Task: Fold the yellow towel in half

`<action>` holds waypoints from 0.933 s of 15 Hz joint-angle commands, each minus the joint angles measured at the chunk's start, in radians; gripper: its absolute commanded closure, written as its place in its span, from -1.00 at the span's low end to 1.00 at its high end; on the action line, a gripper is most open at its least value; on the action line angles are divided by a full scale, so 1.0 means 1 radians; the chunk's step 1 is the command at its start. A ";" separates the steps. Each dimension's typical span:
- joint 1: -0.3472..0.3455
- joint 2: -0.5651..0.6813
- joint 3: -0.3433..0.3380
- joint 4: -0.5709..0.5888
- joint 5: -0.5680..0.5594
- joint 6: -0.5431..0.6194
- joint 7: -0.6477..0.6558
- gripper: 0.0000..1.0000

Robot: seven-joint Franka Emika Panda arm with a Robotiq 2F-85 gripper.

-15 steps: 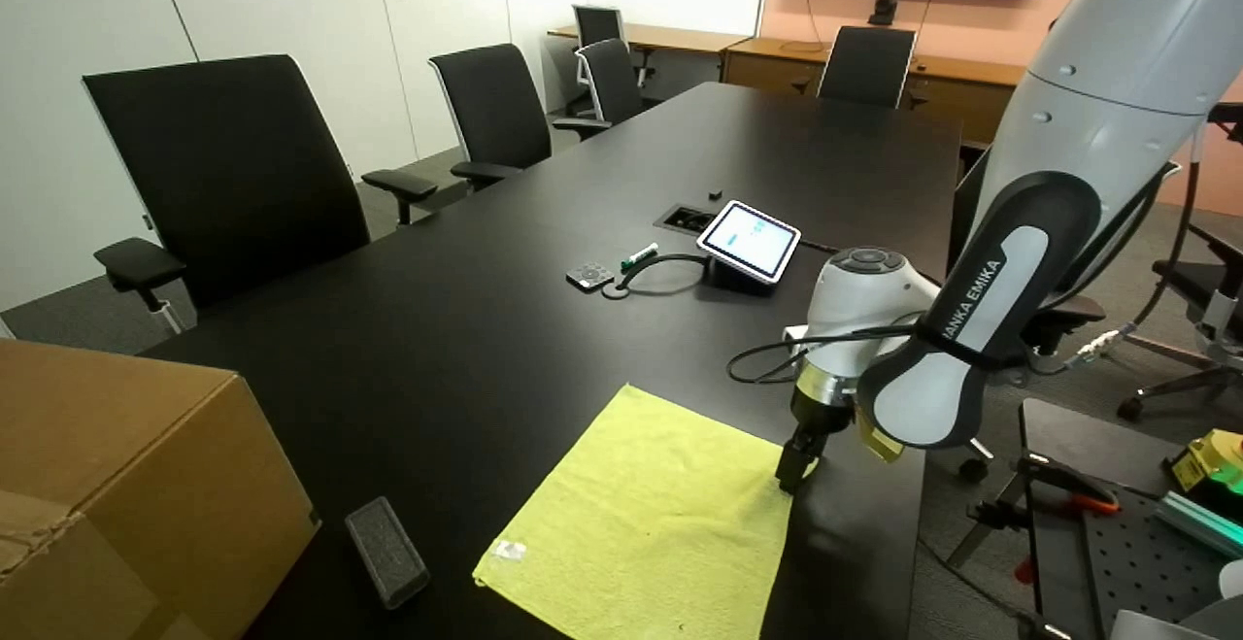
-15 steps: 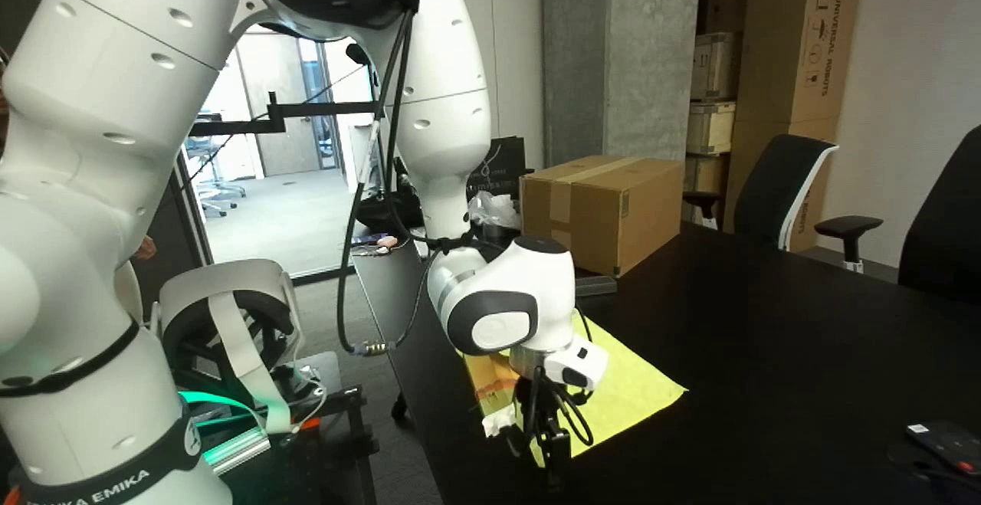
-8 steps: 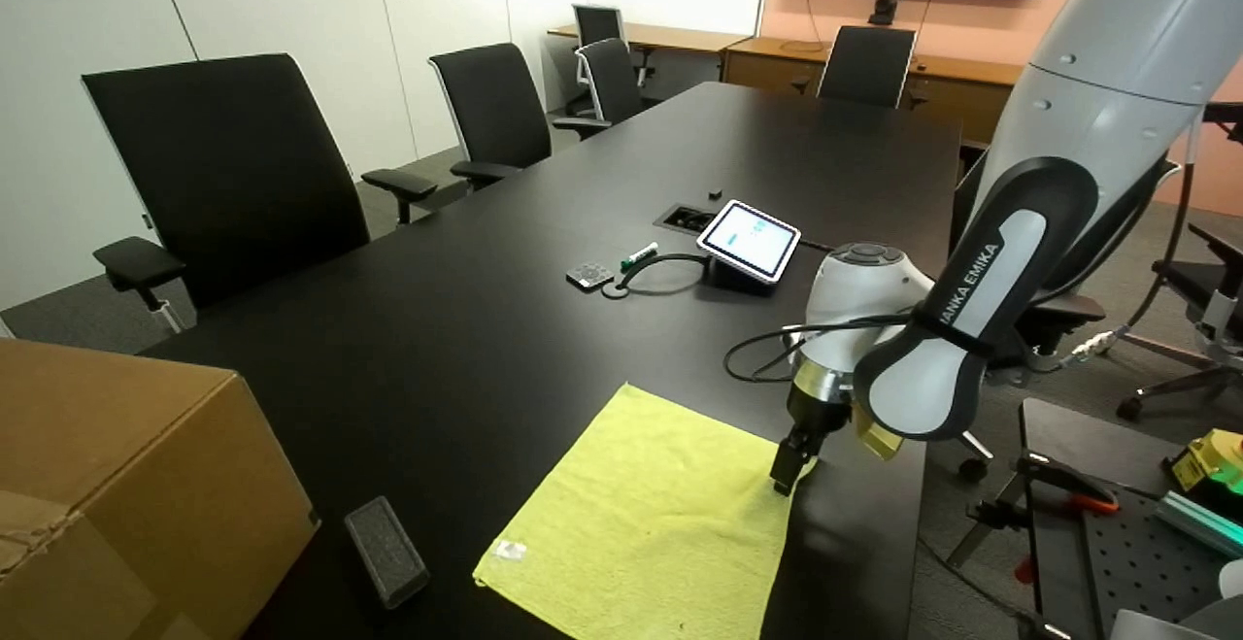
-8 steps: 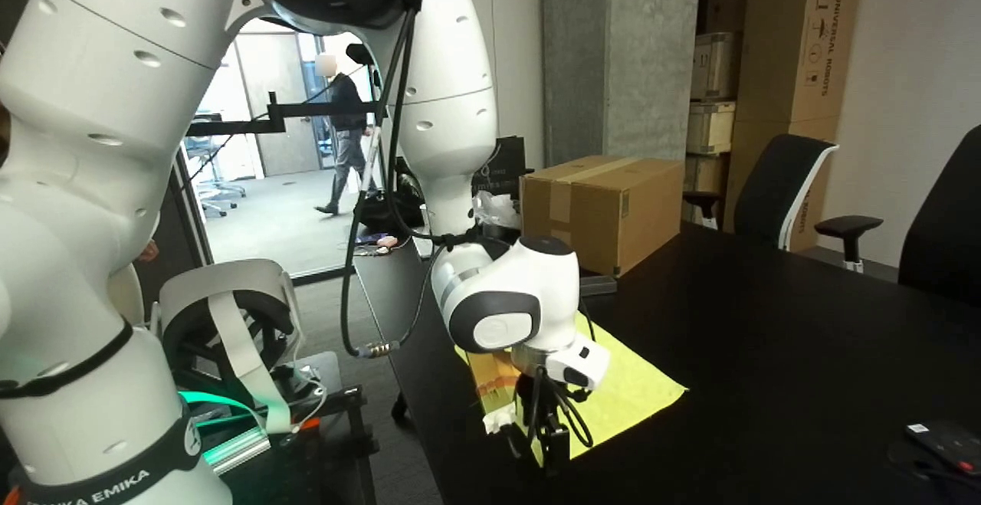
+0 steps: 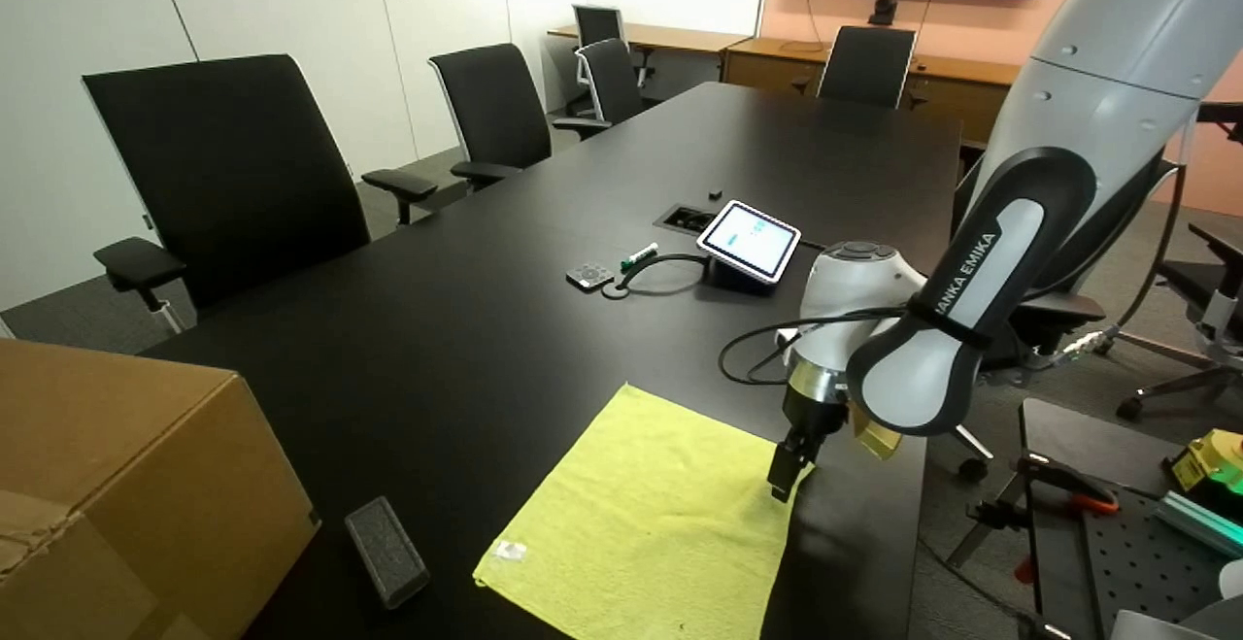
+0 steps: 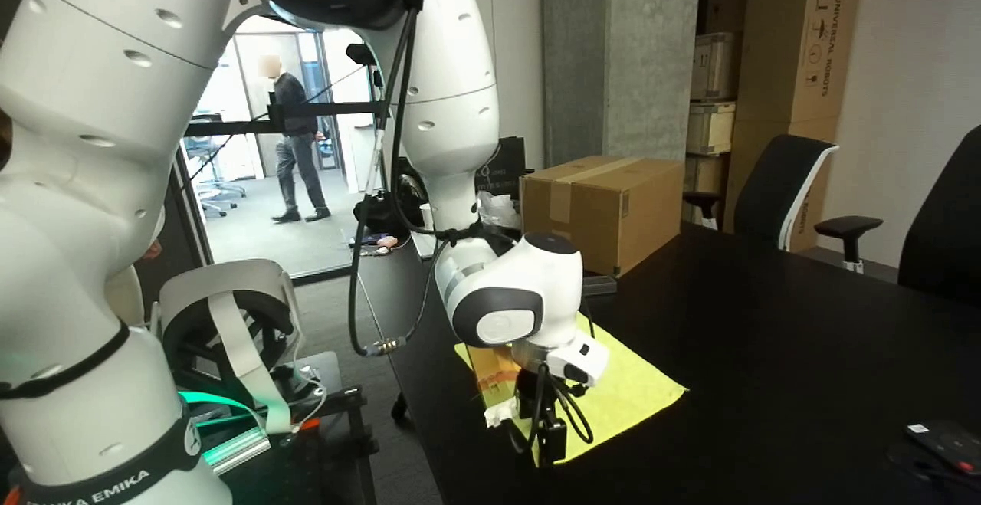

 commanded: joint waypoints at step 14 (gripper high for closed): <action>0.051 -0.152 -0.064 -0.091 0.006 -0.094 -0.002 0.92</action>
